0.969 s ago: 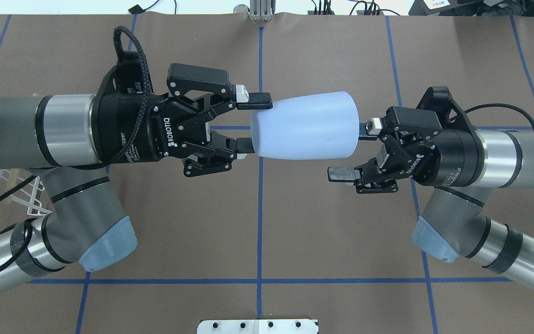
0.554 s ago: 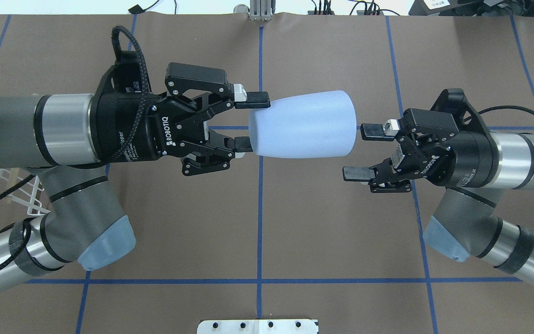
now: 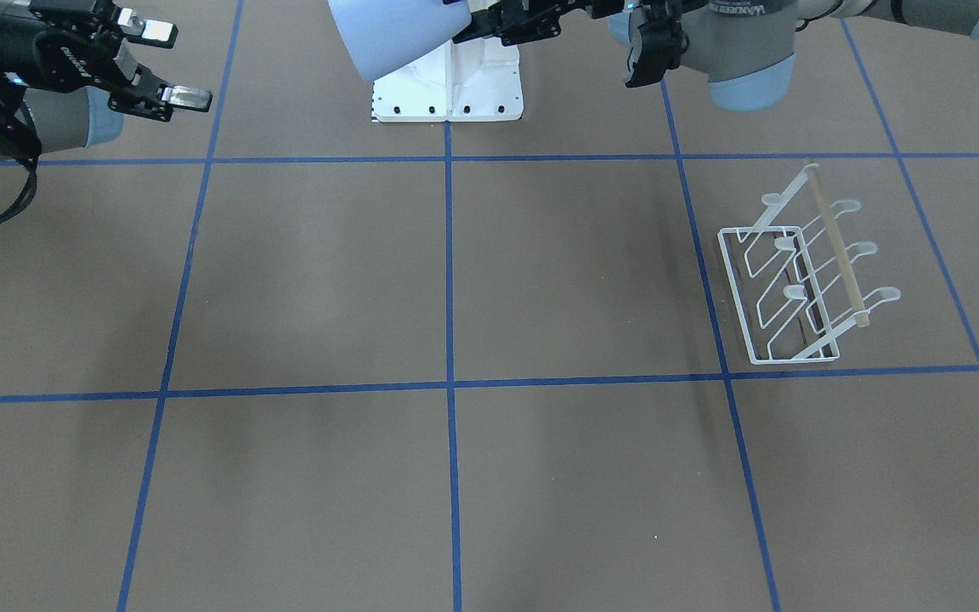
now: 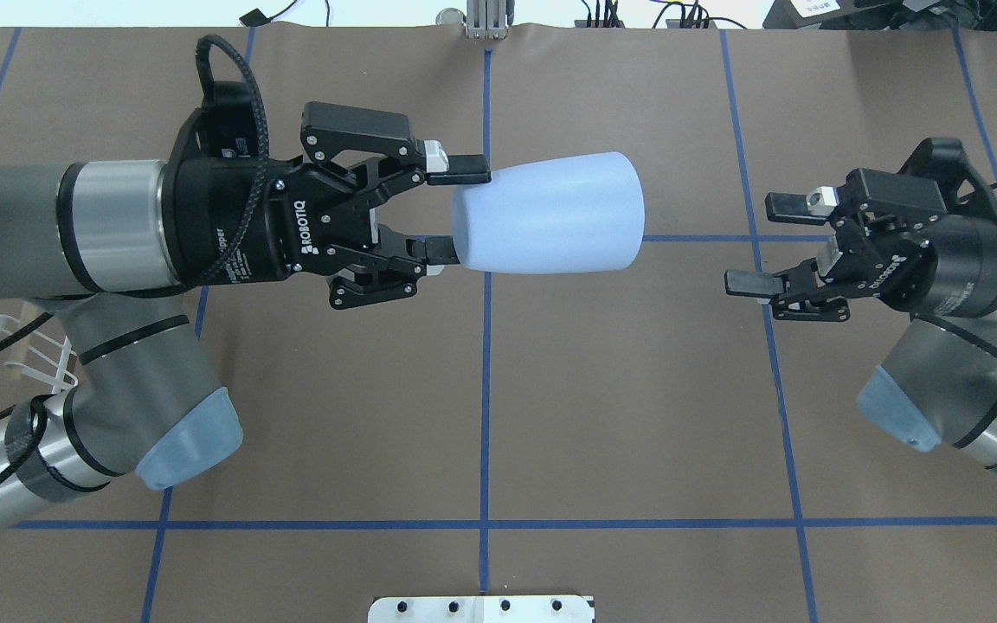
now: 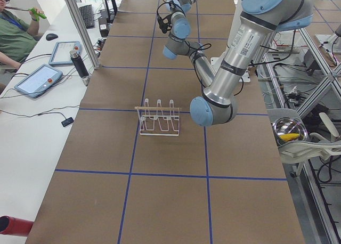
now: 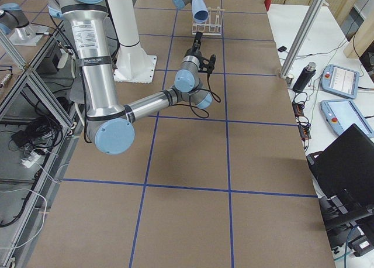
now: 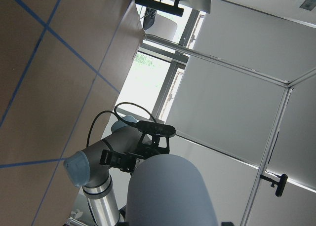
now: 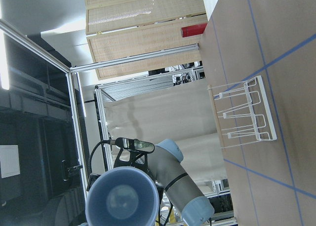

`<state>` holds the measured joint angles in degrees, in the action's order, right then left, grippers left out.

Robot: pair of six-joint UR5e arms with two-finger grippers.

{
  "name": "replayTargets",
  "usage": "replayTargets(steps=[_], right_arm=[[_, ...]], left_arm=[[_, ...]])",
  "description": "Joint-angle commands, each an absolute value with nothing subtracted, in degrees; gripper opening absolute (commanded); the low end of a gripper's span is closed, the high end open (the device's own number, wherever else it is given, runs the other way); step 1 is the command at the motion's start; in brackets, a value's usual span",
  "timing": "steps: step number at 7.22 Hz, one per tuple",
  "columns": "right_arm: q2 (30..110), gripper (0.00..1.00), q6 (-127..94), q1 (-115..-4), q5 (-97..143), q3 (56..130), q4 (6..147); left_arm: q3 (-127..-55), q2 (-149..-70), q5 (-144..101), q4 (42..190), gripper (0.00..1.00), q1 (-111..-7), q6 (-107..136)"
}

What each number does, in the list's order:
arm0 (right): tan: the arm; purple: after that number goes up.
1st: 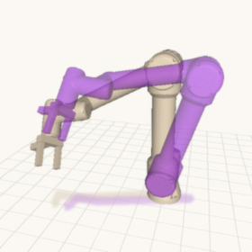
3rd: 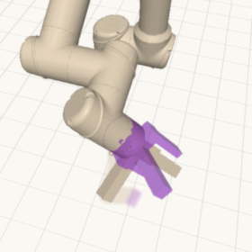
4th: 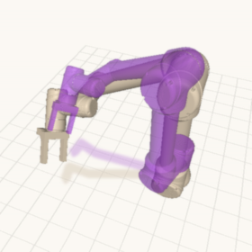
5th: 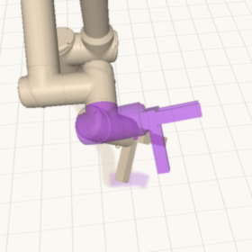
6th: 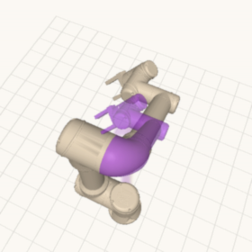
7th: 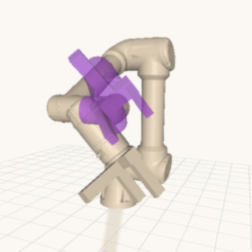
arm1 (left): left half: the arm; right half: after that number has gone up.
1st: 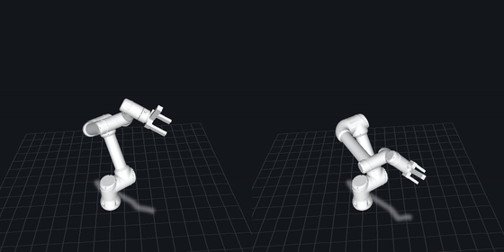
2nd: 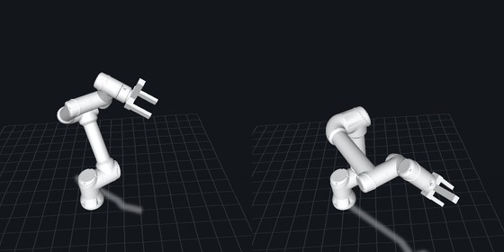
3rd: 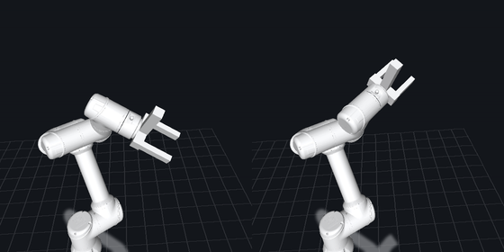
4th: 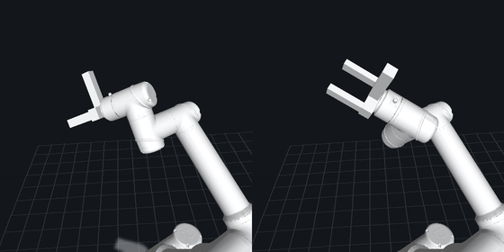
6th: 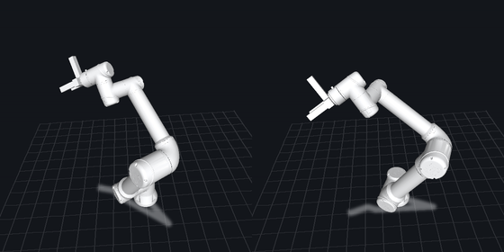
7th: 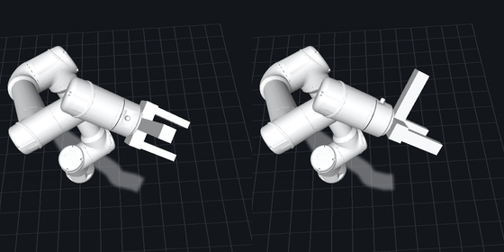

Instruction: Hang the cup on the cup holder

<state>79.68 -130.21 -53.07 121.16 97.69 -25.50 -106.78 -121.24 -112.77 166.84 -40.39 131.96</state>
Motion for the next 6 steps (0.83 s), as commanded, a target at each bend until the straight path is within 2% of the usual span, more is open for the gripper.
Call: replayTargets(steps=[1,4,6], right_arm=[[79.5,1.00,-121.8,-60.4,129.0,96.8,-16.6],[79.6,1.00,-106.7,-70.5,140.9,96.9,1.0],[79.5,1.00,-98.7,-76.9,140.5,97.3,12.9]], left_arm=[[-109.0,-121.1,-116.4,155.2,0.00,-42.4,122.7],[-117.6,-121.6,-120.2,126.7,0.00,-44.9,105.9],[-119.4,-121.5,-120.5,116.8,0.00,-47.7,98.3]])
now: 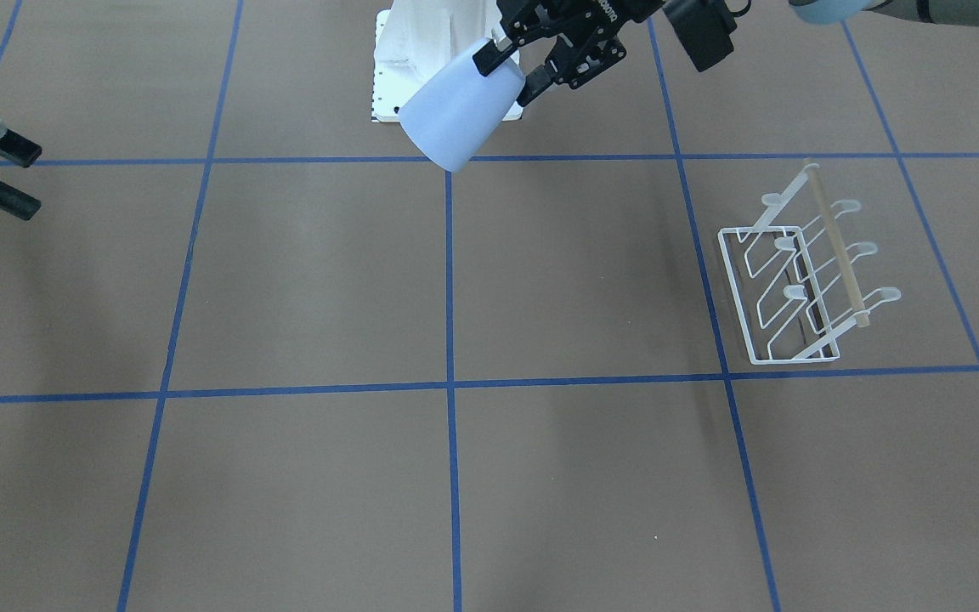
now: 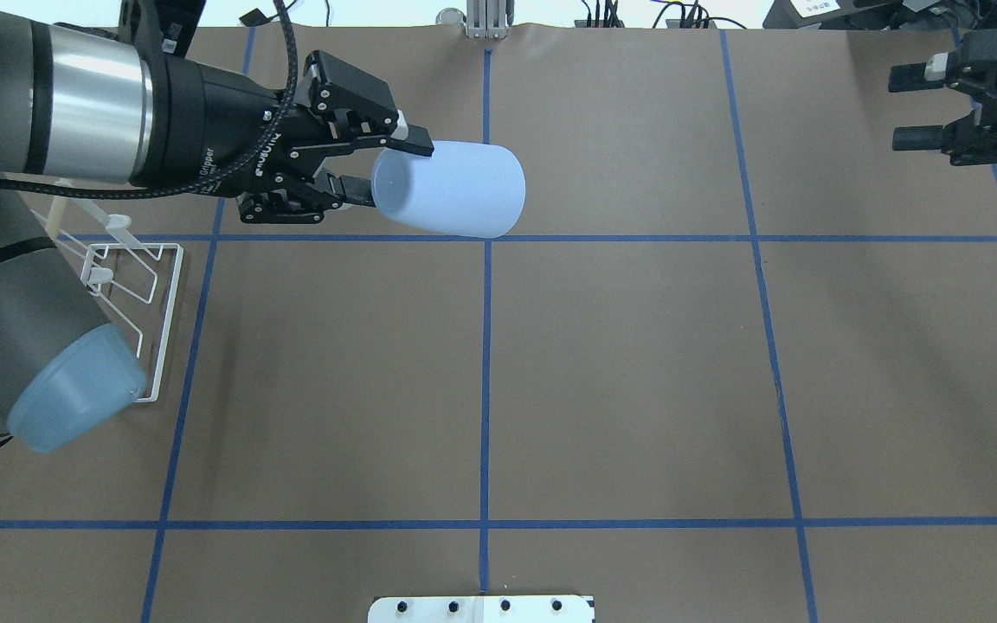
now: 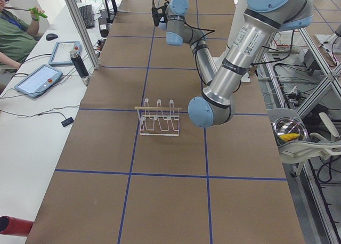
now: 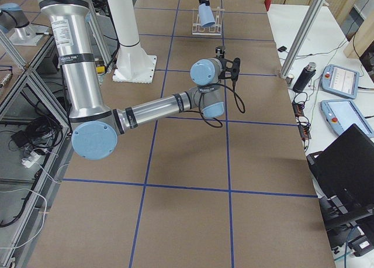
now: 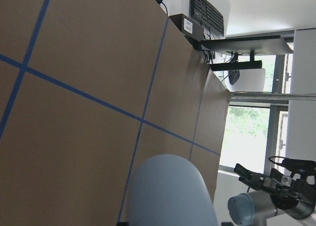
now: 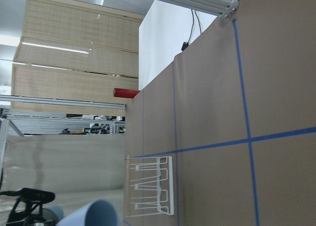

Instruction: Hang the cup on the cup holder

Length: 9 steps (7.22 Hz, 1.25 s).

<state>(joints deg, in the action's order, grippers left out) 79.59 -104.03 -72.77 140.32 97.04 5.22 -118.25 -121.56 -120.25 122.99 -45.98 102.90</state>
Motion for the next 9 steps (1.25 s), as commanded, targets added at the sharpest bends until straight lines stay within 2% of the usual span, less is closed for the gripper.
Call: replayTargets(steps=[1,4,7,9], right_arm=[[79.6,1.00,-88.3,-79.5,141.0,97.5,20.2],[79.8,1.00,-61.5,-84.9,133.4,97.5,41.3],[80.8,1.00,-22.1,-86.0,115.4,98.3,61.8],[80.6,1.00,-10.4,-85.7,114.8,100.4,75.0]], left_arm=[[-119.4,-121.5,-122.8,112.2,0.00,-50.2,94.4],[-119.7,-121.1,-124.5,97.6,0.00,-55.9,76.7],[-119.9,-118.5,-124.6,93.4,0.00,-60.6,67.7],[-120.0,-117.4,-124.7,84.5,0.00,-63.7,55.4]])
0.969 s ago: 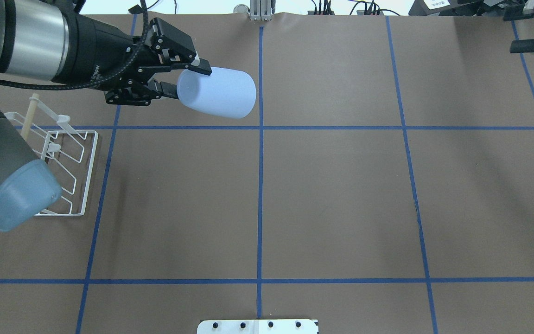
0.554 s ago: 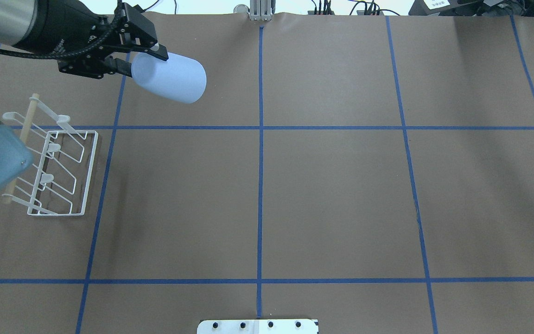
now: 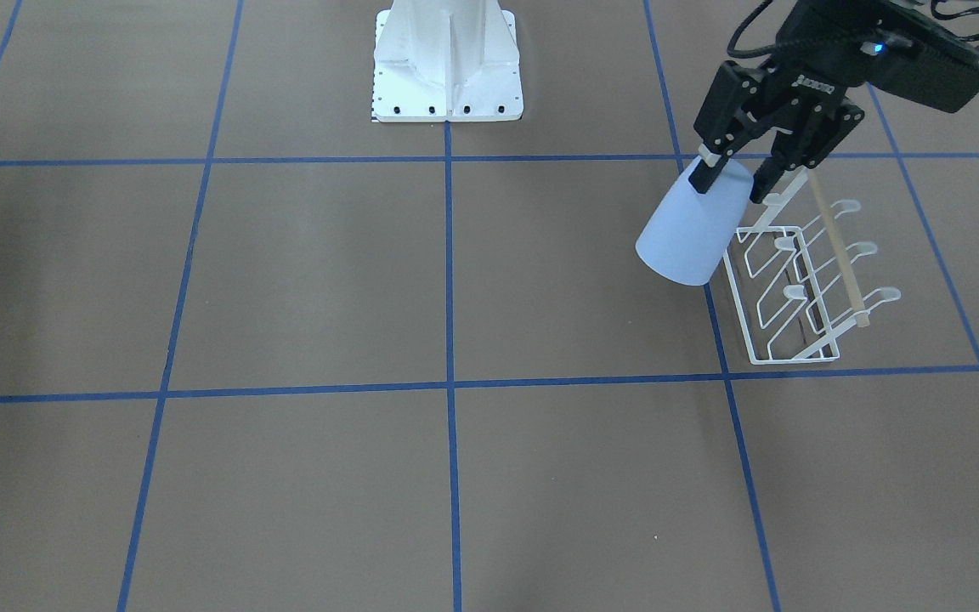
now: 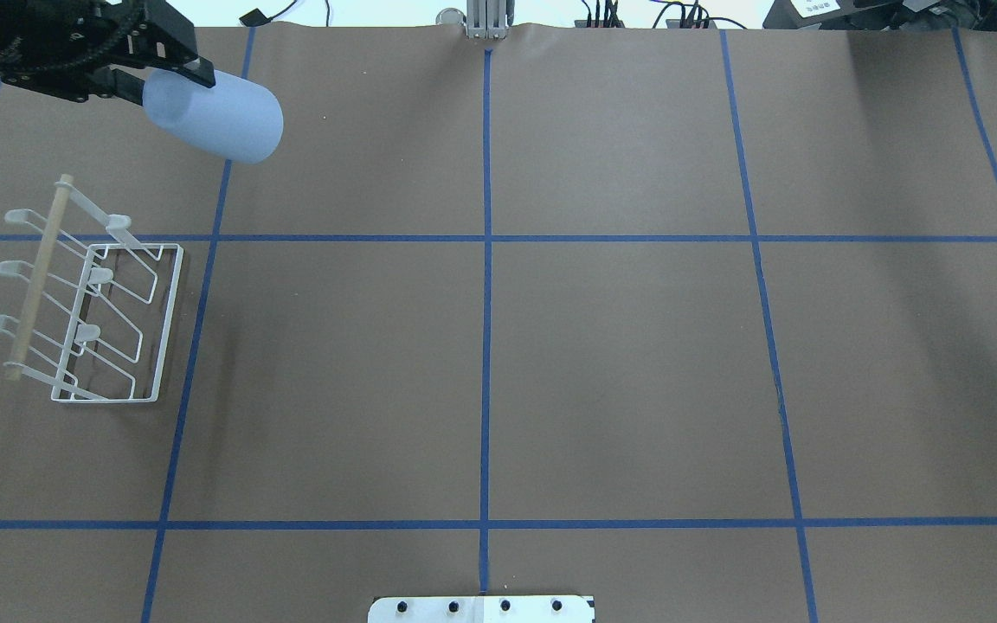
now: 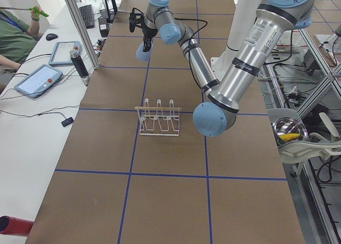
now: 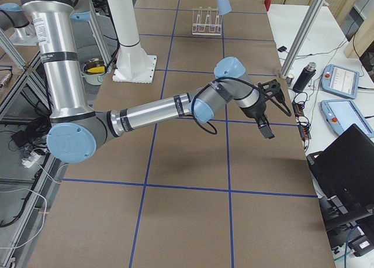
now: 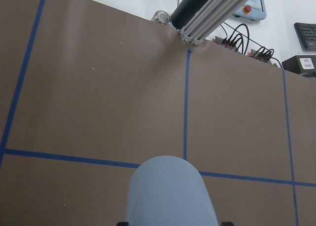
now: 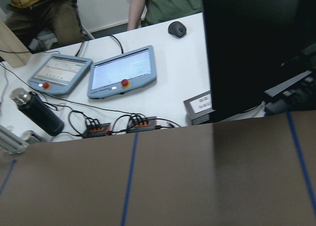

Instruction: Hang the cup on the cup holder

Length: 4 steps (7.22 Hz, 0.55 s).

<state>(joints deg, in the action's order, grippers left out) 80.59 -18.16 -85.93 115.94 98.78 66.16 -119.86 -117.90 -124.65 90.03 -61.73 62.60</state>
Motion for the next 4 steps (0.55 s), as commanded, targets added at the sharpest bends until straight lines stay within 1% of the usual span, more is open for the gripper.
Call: replayTargets(steps=[1,2,3,4], right_arm=[[79.7,1.00,-5.2,-84.2,114.7,104.1,88.0],[75.5,1.00,-0.2,-83.6,114.7,105.8,101.2],[72.0,1.00,0.7,-82.5,114.8,105.7,112.2],[70.8,1.00,0.7,-80.4,115.0,105.8,118.8]], left_arm=[[-120.8,-117.2,-124.6,78.9,0.00,-64.4,50.8],[-121.1,-117.3,-124.5,73.5,0.00,-64.6,46.4],[-120.7,-117.3,-124.5,70.7,0.00,-64.6,43.9],[-118.2,-117.4,-124.5,69.9,0.00,-64.4,43.3]])
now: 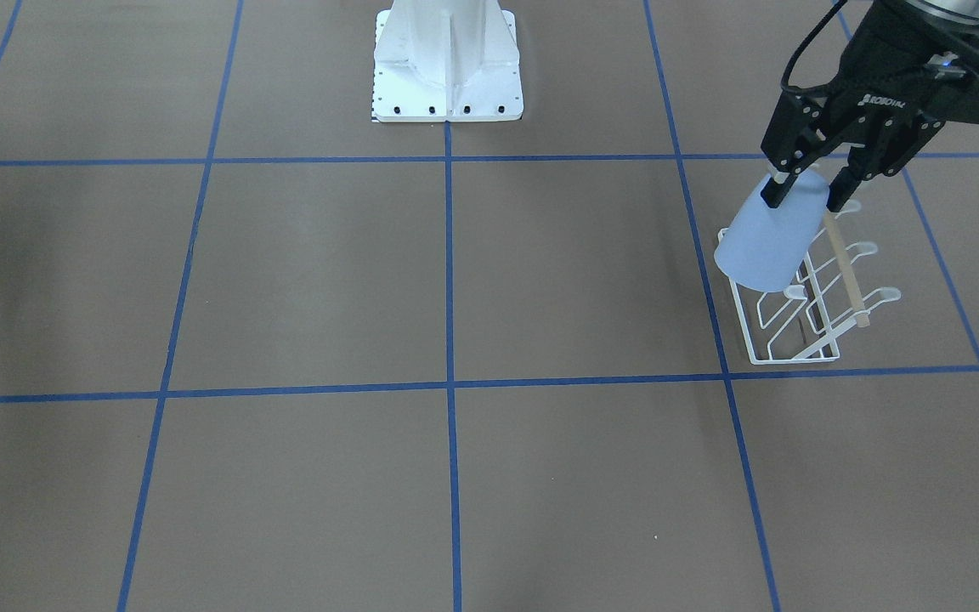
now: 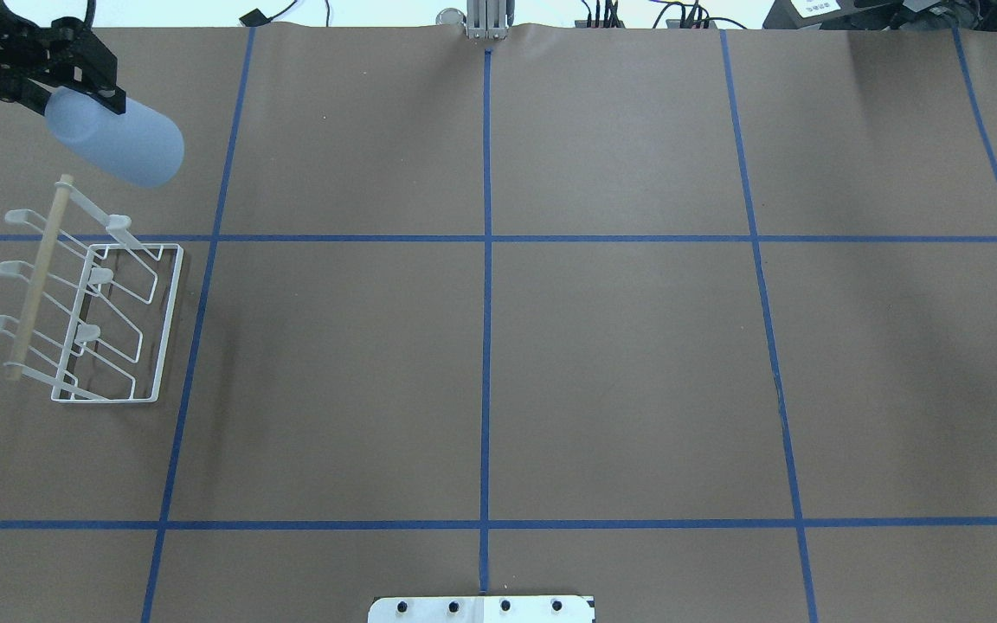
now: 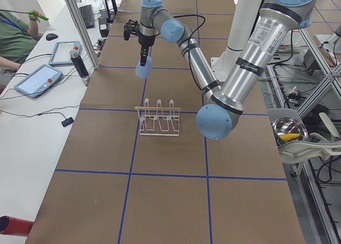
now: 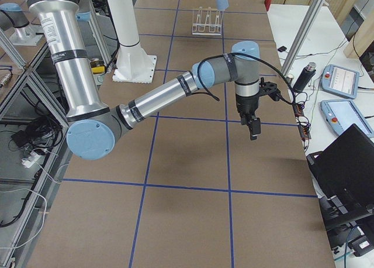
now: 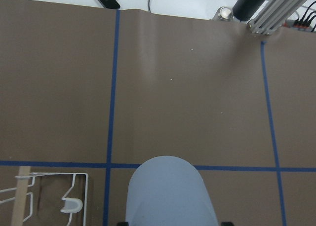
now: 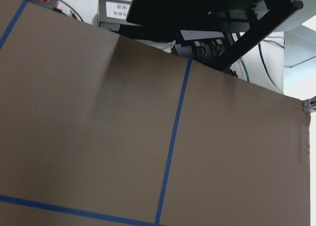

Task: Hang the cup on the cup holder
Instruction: 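Lower the cup onto a wooden peg of the rack with the left gripper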

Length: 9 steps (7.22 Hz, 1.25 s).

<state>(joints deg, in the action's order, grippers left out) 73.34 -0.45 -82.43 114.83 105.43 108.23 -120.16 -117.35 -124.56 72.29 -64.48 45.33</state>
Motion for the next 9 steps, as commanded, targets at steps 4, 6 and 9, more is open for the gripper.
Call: replayTargets(steps=[4,6,9], right_arm=[[72.0,1.00,0.5,-79.4,124.5,106.6,126.6],[72.2,1.00,-0.3,-79.4,124.5,106.6,125.9],[72.7,1.00,-0.1,-79.4,124.6,106.7,125.9]], left_arm=[[-110.1,-118.1,-124.8,70.4,0.00,-64.3,39.5],[-107.2,-118.5,-124.8,72.0,0.00,-64.3,39.1],[-103.5,-118.5,-125.2,74.4,0.00,-64.4,39.1]])
